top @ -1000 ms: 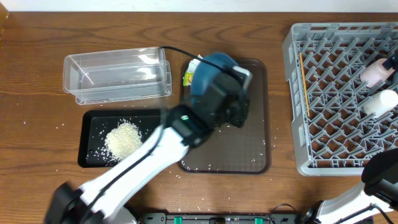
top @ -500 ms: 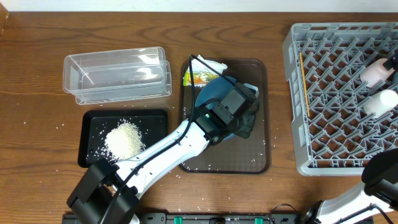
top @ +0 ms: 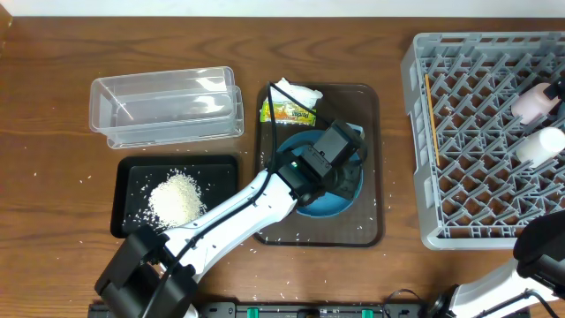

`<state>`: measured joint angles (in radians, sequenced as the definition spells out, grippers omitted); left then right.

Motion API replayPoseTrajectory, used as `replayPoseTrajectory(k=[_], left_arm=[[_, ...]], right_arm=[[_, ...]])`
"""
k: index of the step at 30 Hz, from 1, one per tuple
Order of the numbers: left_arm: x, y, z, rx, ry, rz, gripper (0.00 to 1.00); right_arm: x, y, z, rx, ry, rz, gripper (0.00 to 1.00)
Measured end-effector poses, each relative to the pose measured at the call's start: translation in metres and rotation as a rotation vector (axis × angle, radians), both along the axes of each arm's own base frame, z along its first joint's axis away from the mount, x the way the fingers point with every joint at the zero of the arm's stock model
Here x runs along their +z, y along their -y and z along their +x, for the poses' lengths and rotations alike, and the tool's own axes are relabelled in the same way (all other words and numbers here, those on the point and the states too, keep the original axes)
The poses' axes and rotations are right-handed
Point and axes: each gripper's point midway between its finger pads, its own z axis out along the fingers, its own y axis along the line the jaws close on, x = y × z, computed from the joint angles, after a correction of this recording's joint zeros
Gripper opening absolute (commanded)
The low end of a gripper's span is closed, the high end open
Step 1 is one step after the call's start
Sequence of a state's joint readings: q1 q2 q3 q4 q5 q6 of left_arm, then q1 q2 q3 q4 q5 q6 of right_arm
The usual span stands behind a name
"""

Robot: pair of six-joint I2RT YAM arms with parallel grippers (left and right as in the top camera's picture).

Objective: Sort waste into correct bins and load items into the dishwasher rack
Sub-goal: 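Carry the emptied blue plate back and set it on the brown tray, then grasp the crumpled white tissue on the brown tray with the left gripper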

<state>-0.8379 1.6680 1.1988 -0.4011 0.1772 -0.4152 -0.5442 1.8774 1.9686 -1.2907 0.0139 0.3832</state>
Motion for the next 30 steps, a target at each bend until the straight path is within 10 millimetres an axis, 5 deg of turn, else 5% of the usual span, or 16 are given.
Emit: replayPoseTrajectory(k=[3,6,10,19,23,27,30], left_arm=[[0.003,0.001,0.005,0.005,0.022,-0.01,0.25],[0.003,-0.008,0.017,0.04,0.049,0.011,0.45],[0.008,-0.032,0.042,0.125,0.058,0.037,0.5],[0.095,-0.092,0.124,0.248,0.233,0.033,0.6],[0.117,-0.104,0.151,0.26,0.371,0.04,0.6],[0.119,-0.105,0.179,0.281,0.486,0.081,0.6],[0.097,-0.101,0.204,0.294,0.525,0.124,0.61]], right_arm=[[0.0,0.0,0.0,0.0,0.0,0.0,0.99],[0.0,0.0,0.0,0.0,0.0,0.0,0.99],[0.0,0.0,0.0,0.0,0.0,0.0,0.99],[0.0,0.0,0.0,0.0,0.0,0.0,0.99],[0.0,0.0,0.0,0.0,0.0,0.0,0.99],[0.0,0.0,0.0,0.0,0.0,0.001,0.99],[0.0,0.0,0.0,0.0,0.0,0.0,0.99]])
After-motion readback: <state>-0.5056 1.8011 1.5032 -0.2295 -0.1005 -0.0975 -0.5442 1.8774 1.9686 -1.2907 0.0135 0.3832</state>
